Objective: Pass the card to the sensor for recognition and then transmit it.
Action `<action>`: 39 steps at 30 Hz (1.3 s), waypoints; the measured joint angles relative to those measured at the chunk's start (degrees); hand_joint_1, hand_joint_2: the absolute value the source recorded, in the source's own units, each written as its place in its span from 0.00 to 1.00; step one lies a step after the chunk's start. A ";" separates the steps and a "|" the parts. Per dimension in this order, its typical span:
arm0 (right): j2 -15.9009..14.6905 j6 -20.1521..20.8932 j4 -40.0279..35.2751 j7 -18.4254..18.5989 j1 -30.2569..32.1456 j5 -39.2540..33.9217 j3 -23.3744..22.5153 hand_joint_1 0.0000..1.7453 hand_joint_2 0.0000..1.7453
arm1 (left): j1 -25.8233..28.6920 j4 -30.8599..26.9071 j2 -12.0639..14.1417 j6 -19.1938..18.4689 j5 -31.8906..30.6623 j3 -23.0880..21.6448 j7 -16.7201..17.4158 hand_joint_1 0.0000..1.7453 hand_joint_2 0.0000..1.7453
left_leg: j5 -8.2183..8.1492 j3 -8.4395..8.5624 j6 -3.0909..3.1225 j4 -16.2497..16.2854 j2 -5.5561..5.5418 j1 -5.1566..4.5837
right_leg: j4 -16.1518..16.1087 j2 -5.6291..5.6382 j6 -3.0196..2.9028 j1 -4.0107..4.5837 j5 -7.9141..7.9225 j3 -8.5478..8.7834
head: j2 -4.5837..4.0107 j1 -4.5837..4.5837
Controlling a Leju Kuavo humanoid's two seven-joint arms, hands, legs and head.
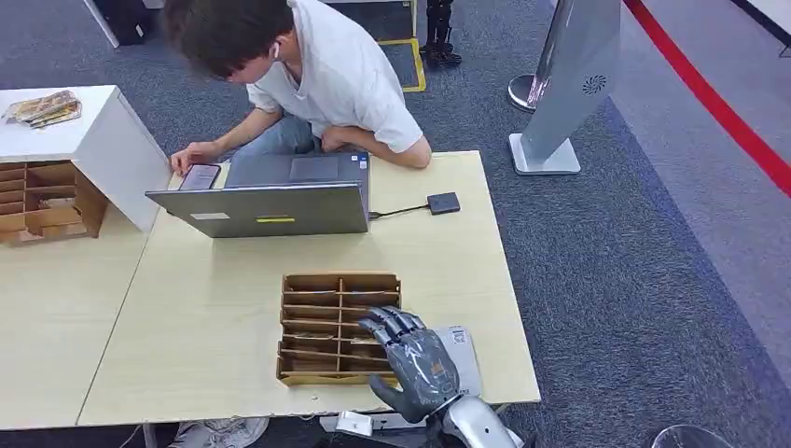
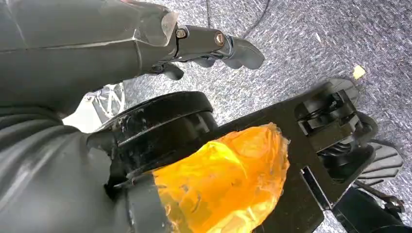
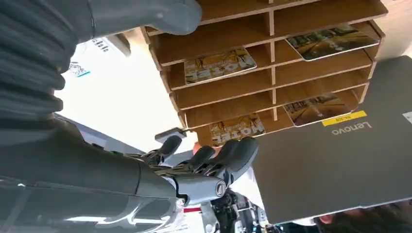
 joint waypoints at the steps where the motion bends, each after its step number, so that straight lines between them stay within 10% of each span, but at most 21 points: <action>1: 0.00 0.00 0.09 0.02 -0.02 0.00 0.00 0.26 1.00 | 0.00 0.00 0.00 -0.02 0.00 -0.04 0.00 0.00 0.00 | 0.00 0.00 0.00 0.00 0.00 0.00 | 0.00 0.00 0.00 0.00 0.00 0.00 | 0.00 0.00; 39: 0.63 0.81 0.98 1.29 -0.56 -0.09 -0.02 0.34 1.00 | -0.10 0.00 0.00 -0.37 0.04 -1.27 0.48 0.00 0.00 | 0.00 0.00 0.00 0.00 0.00 0.00 | 0.00 0.00 0.00 0.00 0.00 0.00 | 0.00 0.00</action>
